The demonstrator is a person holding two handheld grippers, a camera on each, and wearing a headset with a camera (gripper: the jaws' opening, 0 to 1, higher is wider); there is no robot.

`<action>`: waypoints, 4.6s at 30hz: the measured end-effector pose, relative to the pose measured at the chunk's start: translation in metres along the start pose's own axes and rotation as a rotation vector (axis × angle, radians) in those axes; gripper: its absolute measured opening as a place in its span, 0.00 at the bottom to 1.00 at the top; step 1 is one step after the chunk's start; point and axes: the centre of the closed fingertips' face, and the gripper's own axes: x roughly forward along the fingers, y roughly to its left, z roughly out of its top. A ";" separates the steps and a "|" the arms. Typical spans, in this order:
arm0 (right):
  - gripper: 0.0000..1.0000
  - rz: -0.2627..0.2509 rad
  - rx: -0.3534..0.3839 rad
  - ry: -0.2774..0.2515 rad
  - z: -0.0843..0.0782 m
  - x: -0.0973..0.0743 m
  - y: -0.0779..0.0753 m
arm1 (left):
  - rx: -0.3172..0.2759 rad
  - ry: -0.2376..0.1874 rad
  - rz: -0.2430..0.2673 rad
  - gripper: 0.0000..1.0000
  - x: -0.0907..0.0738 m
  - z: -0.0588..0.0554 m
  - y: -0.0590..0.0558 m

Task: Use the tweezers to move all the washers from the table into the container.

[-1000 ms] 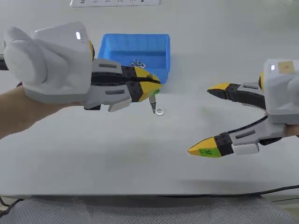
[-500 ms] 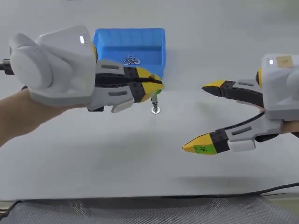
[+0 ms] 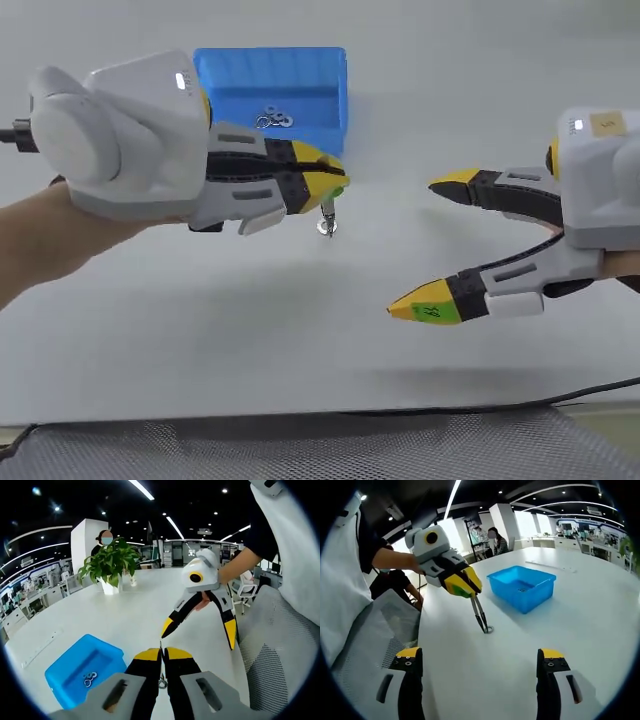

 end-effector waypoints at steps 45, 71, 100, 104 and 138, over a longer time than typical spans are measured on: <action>0.20 0.236 -0.341 0.099 0.029 0.077 0.009 | -0.144 0.024 -0.013 0.07 -0.002 -0.008 -0.002; 0.10 0.246 -0.468 0.100 0.031 0.077 0.008 | -0.159 0.052 -0.009 0.08 0.000 -0.010 -0.002; 0.09 0.241 -0.442 0.049 0.036 0.083 0.009 | -0.117 0.140 -0.061 0.16 -0.016 -0.018 -0.005; 0.09 0.233 -0.437 0.044 0.038 0.082 0.009 | -0.121 0.151 -0.040 0.18 -0.025 -0.021 -0.001; 0.09 0.166 -0.440 -0.098 0.122 0.071 0.005 | -0.225 0.141 0.154 0.37 -0.125 -0.044 0.013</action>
